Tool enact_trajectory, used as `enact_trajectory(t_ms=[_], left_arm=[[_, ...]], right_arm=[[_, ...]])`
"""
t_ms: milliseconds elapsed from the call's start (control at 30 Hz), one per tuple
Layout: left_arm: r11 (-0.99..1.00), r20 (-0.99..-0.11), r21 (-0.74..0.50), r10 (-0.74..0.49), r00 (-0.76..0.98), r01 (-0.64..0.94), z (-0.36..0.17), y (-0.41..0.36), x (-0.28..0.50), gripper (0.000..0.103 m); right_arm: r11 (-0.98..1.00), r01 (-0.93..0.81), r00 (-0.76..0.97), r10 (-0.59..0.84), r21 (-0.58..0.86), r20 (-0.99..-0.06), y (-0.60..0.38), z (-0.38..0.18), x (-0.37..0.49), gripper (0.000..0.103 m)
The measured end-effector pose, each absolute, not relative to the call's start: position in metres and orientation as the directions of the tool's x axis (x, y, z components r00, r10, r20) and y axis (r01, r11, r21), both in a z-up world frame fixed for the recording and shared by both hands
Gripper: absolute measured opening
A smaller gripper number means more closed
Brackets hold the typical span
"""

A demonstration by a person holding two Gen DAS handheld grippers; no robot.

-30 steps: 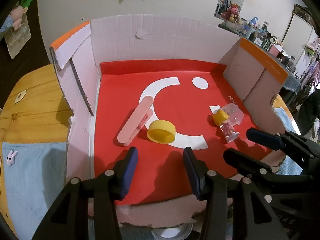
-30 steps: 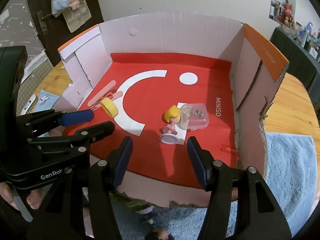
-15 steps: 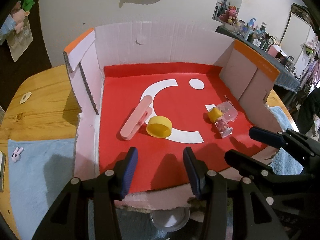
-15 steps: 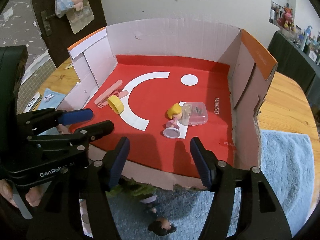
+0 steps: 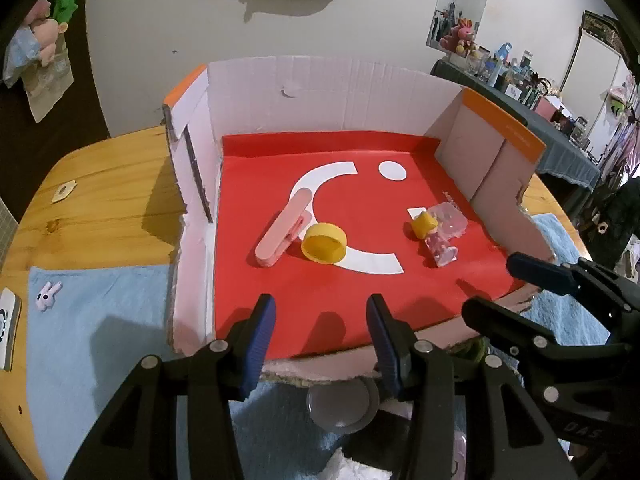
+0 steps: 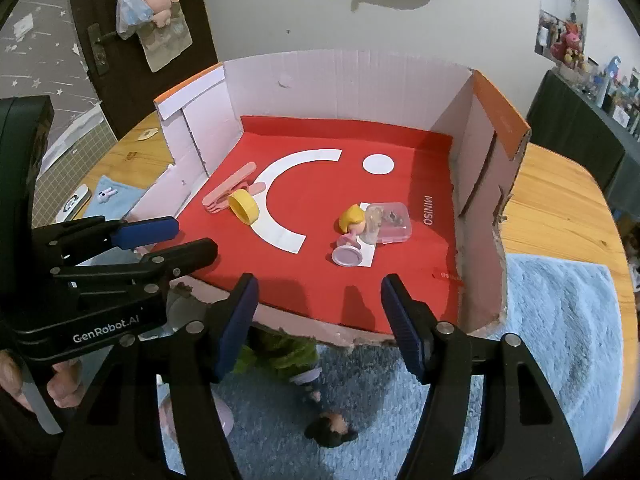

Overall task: Organize objects
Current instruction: 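Withdraw both tools from the cardboard box back over the towel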

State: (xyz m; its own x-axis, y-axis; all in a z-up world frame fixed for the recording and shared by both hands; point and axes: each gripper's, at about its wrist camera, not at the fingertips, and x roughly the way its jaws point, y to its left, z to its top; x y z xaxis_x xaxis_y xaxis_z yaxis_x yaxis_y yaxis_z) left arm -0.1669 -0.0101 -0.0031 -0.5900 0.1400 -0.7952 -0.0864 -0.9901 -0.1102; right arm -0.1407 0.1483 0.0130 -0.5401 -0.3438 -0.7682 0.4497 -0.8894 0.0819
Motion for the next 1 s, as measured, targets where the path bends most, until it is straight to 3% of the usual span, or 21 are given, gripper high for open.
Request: enact_trajectory(t_ms=[300, 867, 1000], left_arm=[[-0.991, -0.782, -0.103, 0.135, -0.609, -0.088, 0.001, -0.009, -0.157, 0.061], [-0.991, -0.758, -0.099, 0.137, -0.638, -0.094, 0.011, -0.009, -0.134, 0.07], [-0.99, -0.755, -0.103, 0.139, -0.641, -0.093, 0.012, -0.009, -0.129, 0.079]], right_arm=[[-0.89, 0.449, -0.558, -0.348, 0.078, -0.754, 0.151, 0.018, -0.128, 0.069], [-0.894, 0.442, -0.586, -0.346, 0.069, -0.732, 0.158, 0.027, -0.108, 0.078], [-0.896, 0.439, -0.587, -0.346, 0.071, -0.732, 0.16, 0.027, -0.104, 0.078]])
